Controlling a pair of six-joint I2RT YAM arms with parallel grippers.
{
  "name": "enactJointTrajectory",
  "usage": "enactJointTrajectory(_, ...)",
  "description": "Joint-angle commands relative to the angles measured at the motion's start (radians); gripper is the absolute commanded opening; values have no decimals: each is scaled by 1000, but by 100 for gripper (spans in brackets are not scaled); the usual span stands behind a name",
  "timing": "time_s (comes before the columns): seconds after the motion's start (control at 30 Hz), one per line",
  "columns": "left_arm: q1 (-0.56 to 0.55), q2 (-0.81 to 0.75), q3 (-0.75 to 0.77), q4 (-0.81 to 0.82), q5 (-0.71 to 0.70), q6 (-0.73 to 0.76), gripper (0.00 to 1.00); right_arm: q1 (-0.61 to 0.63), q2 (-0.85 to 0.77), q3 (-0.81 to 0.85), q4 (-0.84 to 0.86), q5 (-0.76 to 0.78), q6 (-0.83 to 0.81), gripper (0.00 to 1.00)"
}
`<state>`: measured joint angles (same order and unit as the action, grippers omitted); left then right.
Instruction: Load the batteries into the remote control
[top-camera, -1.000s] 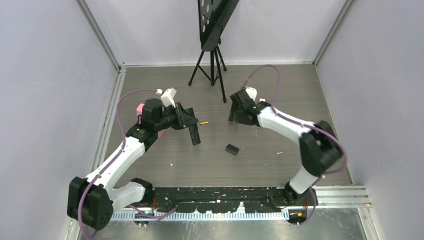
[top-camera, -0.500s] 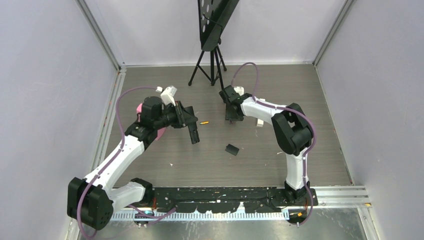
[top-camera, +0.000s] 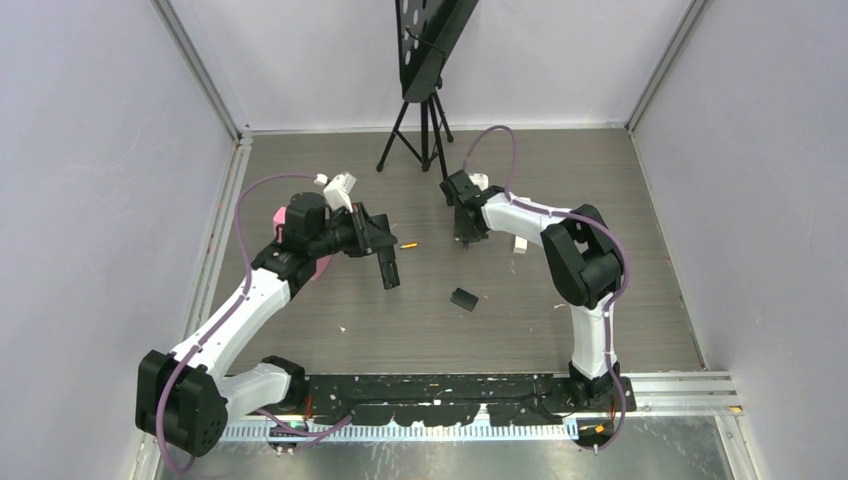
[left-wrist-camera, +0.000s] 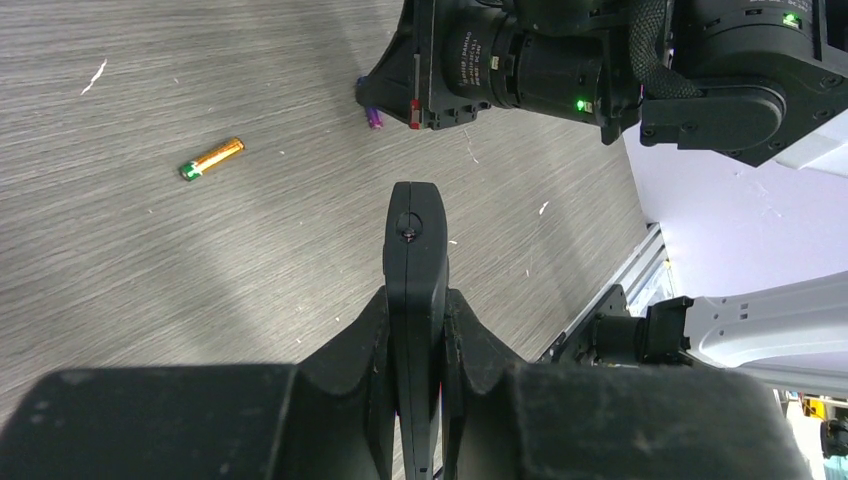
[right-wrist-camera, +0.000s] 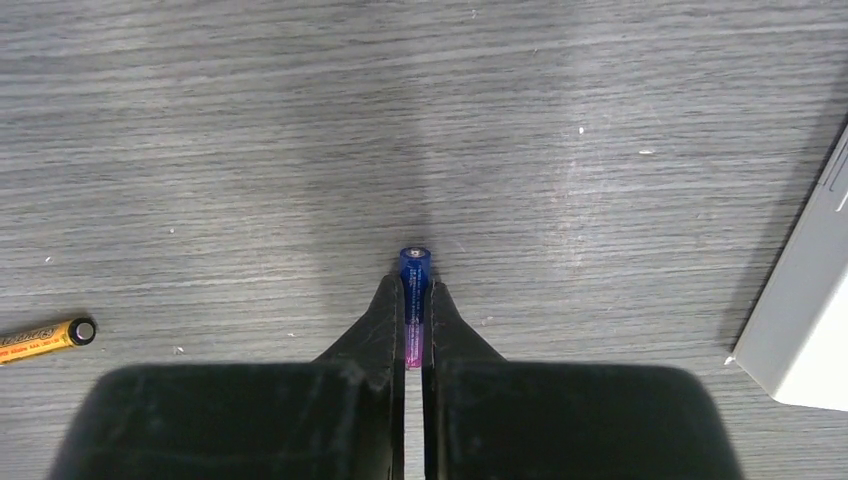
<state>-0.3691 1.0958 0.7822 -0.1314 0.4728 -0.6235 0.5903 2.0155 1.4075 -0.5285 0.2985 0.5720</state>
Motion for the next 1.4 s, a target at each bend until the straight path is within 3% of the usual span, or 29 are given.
enactJointTrajectory(0.0, -2, -1, 39, 48, 40, -2, 0, -7, -58, -44, 46, -25, -5, 1)
enactJointTrajectory(0.17, -1, -1, 35, 108, 81, -23, 0, 17, -303, -195, 205, -93, -24, 0)
enactJointTrajectory(0.37, -1, -7, 24, 225, 123, -109, 0, 128, -673, -385, 417, -140, 5, 0)
enactJointTrajectory(0.53, -2, 2, -18, 480, 146, -302, 0, 259, -857, -486, 576, -98, 97, 0)
enactJointTrajectory(0.77, -2, 63, -20, 685, 199, -499, 0, 458, -885, -454, 603, 70, 35, 0)
enactJointTrajectory(1.37, -2, 50, -26, 662, 199, -518, 0, 499, -889, -472, 674, 142, -22, 0)
